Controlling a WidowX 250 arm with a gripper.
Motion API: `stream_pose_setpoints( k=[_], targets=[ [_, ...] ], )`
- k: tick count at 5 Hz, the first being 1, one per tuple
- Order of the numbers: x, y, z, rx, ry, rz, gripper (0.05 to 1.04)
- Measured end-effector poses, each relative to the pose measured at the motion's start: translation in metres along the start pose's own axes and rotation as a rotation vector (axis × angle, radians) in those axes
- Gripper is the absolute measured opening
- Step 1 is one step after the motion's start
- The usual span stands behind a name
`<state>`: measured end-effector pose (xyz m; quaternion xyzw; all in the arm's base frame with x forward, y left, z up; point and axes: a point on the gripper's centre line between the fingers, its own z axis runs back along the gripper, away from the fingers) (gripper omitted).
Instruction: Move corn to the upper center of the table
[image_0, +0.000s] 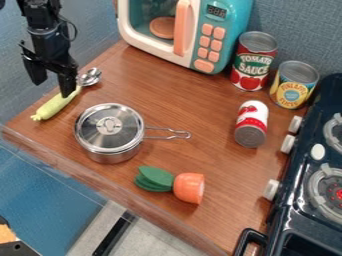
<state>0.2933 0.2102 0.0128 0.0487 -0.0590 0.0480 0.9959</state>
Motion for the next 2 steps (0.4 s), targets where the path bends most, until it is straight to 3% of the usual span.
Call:
stream_pose_setpoints(
  k=[1, 2],
  targets=[
    [0.0045, -0.0022, -0.0012, -0.001, -0.024, -0.032, 0.999],
    [0.0023, -0.0101, -0.0063, -0.015, -0.014, -0.057, 0.999]
  ],
)
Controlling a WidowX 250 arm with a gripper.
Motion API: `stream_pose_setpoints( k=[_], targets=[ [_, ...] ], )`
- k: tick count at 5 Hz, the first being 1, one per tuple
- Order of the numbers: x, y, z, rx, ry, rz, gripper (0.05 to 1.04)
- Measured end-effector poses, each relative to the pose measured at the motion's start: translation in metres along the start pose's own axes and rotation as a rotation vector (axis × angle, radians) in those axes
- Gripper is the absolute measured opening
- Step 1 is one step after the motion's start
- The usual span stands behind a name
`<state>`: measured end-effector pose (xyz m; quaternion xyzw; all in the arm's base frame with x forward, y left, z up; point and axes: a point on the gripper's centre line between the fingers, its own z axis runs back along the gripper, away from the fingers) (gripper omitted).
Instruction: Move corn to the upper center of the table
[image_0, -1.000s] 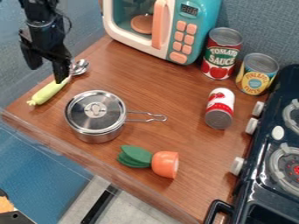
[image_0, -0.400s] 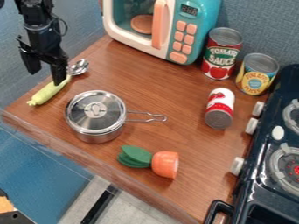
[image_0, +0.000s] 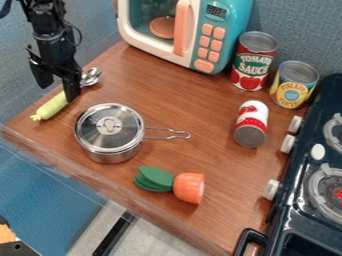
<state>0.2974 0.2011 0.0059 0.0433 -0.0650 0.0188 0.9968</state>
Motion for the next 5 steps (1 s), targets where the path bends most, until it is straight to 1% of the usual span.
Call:
stream_pose_setpoints(
  k=[1, 2, 3, 4, 5],
  targets=[
    [0.0036, -0.0135, -0.0029, 0.013, 0.014, -0.036, 0.987],
    [0.0038, -0.017, -0.0038, 0.019, 0.028, -0.008, 0.906],
    [0.0028, -0.0151, -0.0042, 0.034, 0.031, 0.02, 0.608],
    [0.0009, -0.0144, -0.0052, 0.038, 0.034, 0.025, 0.349],
    [-0.0011, -0.0141, -0.005, 0.026, 0.041, 0.033, 0.326]
  ],
)
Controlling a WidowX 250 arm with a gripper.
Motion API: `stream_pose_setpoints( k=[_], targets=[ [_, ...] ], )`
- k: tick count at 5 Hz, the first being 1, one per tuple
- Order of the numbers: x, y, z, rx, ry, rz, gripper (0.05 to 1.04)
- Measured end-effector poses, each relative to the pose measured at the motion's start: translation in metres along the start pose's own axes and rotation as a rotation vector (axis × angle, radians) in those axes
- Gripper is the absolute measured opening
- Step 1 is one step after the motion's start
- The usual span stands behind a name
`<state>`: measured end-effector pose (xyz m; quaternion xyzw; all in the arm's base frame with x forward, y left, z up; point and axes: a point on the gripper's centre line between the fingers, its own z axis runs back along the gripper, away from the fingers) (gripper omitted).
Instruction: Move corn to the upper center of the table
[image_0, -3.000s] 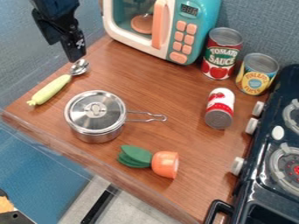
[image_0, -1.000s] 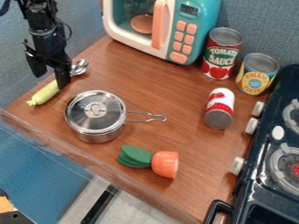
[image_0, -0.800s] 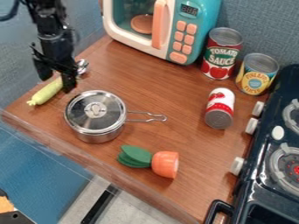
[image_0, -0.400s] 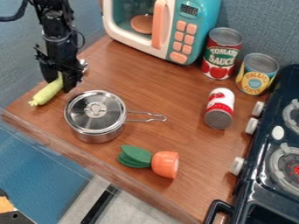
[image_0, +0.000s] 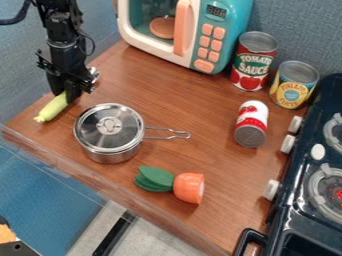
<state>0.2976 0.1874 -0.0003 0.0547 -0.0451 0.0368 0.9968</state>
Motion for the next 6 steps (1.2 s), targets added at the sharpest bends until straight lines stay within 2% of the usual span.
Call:
stream_pose_setpoints(
  k=[1, 2, 3, 4, 5, 6],
  targets=[
    [0.0, 0.003, 0.001, -0.008, -0.006, 0.011, 0.326],
    [0.0, 0.005, 0.008, 0.02, -0.036, -0.067, 0.326],
    [0.009, 0.003, 0.033, 0.008, -0.103, -0.157, 0.326],
    [0.011, -0.002, 0.05, 0.001, -0.125, -0.239, 0.326],
    [0.031, -0.026, 0.064, -0.048, -0.168, -0.404, 0.326],
    [0.054, -0.055, 0.089, -0.077, -0.233, -0.643, 0.326]
  ],
)
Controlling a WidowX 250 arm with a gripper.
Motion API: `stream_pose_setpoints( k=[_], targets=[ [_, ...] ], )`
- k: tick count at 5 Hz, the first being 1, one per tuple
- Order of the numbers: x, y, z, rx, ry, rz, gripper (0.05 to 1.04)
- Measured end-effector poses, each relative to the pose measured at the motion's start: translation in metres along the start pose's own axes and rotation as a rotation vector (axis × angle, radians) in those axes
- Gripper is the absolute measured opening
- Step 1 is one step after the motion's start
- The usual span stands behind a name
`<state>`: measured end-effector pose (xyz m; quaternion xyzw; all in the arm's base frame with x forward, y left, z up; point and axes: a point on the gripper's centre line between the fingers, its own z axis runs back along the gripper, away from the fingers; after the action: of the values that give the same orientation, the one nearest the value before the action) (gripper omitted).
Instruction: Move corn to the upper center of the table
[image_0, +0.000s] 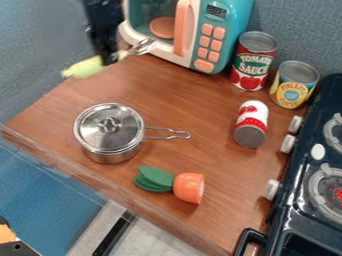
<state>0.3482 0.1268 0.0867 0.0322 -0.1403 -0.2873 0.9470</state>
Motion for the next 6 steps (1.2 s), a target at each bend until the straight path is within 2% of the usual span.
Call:
stream_pose_setpoints(
  k=[1, 2, 3, 4, 5, 6],
  targets=[
    [0.044, -0.008, 0.02, -0.011, -0.071, -0.247, 0.326],
    [0.073, -0.02, 0.009, -0.059, -0.104, -0.491, 0.326],
    [0.086, -0.022, -0.013, -0.098, -0.104, -0.631, 0.326],
    [0.095, -0.026, -0.038, -0.12, -0.094, -0.735, 0.326],
    [0.104, -0.029, -0.045, -0.088, -0.118, -0.796, 0.326],
    [0.109, -0.035, -0.062, -0.091, -0.117, -0.819, 0.326]
  ],
)
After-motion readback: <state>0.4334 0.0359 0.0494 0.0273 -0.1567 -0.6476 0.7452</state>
